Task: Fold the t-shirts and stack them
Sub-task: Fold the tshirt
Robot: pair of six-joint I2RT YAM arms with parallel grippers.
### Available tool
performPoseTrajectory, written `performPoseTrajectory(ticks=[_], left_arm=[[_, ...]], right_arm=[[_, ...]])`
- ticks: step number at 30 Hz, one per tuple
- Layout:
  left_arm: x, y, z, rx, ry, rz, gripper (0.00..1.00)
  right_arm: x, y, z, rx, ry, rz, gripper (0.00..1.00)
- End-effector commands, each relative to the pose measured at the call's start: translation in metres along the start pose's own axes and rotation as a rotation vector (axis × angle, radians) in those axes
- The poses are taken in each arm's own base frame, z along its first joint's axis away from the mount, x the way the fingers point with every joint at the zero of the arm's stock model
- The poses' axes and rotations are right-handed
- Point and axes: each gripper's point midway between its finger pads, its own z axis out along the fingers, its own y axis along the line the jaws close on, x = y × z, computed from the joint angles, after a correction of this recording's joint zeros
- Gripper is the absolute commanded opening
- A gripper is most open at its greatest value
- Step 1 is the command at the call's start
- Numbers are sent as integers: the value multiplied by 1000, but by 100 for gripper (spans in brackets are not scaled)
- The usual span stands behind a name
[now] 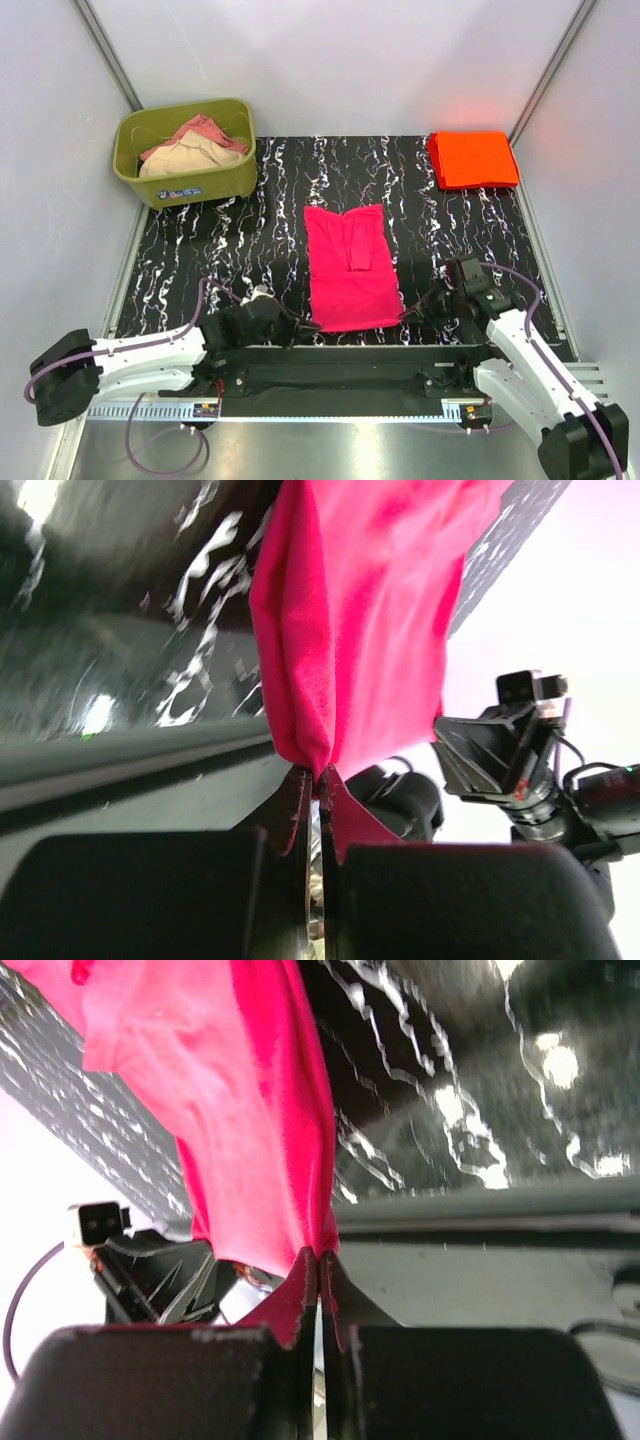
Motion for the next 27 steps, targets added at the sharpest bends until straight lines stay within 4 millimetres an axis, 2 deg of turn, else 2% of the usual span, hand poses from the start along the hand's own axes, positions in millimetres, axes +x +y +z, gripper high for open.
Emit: performPoseTrajectory(ticks=[1,6,10,15,16,17,19,20,21,22,23,24,25,26,27], left_arm=[[1,2,-5,11,-47,-39,0],[12,0,-13,23,-19,-48,0],[14,-5,-20,28,-25,12,0],[21,-42,-30,98,-43,119,0],[15,-49,-31,102,-62,126,0],[17,-69,-37,135,-67,184,0],[4,-85,-36,121,-106,234,0],[3,-106,-41,152,-112,294,0],[-5,-111,-35,135,-128,305,0],[-18,-124,-34,153,-147,294,0],[-24,-140,-36,183,-160,323,0],[-42,-148,-32,177,-185,307,0],[-47,-156,-31,181,-181,309,0],[-51,-171,-33,200,-184,328,0],[-64,-176,-25,187,-175,319,0]], right_arm=[[21,-8,-12,16,80,7,0],[31,-10,-24,6,104,-10,0],[37,-9,-31,-8,120,-41,0],[29,12,-42,-20,95,-96,0],[24,26,-49,-44,75,-140,0],[20,30,-47,-19,84,-140,0],[13,50,-53,-38,70,-179,0],[8,57,-48,-26,80,-179,0],[4,65,-47,-33,79,-185,0],[-1,80,-49,-63,65,-212,0],[-8,84,-42,-40,78,-203,0],[-13,90,-39,-39,76,-207,0],[-19,105,-42,-65,70,-236,0],[-25,109,-32,-39,94,-225,0],[-35,125,-35,-71,82,-247,0]])
